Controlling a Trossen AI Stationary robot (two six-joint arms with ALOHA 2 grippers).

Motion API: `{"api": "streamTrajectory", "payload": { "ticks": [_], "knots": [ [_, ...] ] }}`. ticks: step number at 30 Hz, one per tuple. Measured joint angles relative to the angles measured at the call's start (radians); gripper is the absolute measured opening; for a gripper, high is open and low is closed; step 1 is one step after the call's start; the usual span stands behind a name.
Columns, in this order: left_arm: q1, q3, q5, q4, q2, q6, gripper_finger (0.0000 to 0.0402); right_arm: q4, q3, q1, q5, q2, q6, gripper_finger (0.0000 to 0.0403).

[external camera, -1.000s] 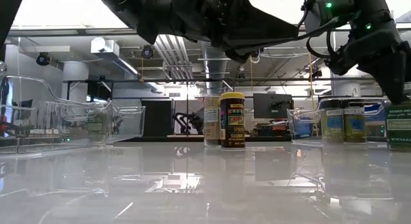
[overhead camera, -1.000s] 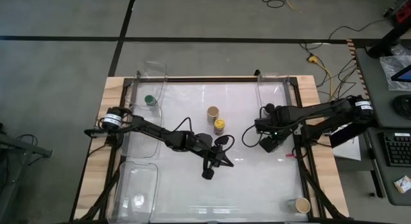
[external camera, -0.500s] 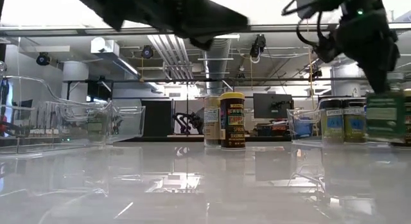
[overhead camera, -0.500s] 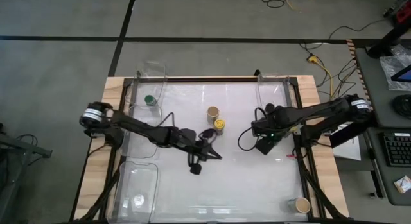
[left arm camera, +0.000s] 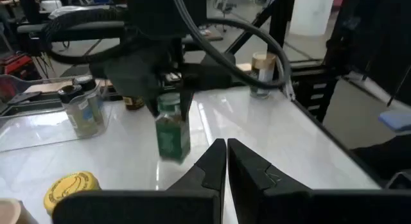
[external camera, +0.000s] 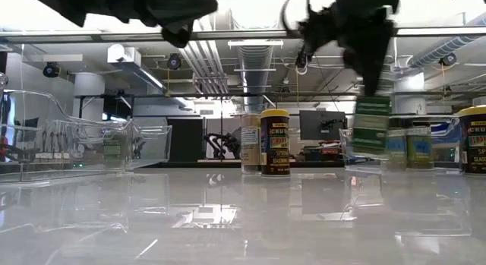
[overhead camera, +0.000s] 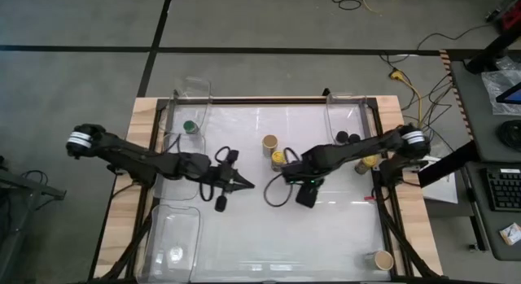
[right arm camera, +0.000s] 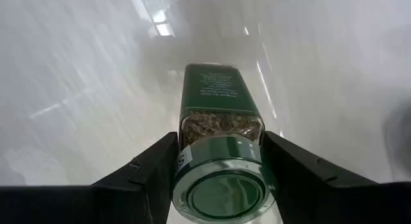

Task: Sort spices by type
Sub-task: Put the green spice bottle into the top left transparent bin

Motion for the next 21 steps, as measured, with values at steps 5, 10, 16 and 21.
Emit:
{"api": "streamTrajectory", "payload": {
  "ticks": [5, 10, 16, 21],
  "knots": [
    [-0.004, -0.04, -0.01, -0.03, -0.07, -0.034, 0.0, -0.032, 0.145, 0.002, 0.024, 0.129, -0.103, 0.0201],
    [-0.005, -0.03, -0.021, -0.163, -0.11, -0.055, 0.0, -0.048, 0.254, 0.009, 0.024, 0.239, -0.171, 0.0201],
    [-0.019, 0.024, -0.007, -0.333, -0.142, -0.06, 0.0, -0.053, 0.367, 0.005, 0.026, 0.31, -0.221, 0.0201],
    [-0.019, 0.097, -0.007, -0.5, -0.151, -0.063, 0.0, -0.072, 0.404, 0.002, 0.025, 0.362, -0.273, 0.0203]
  ]
}}
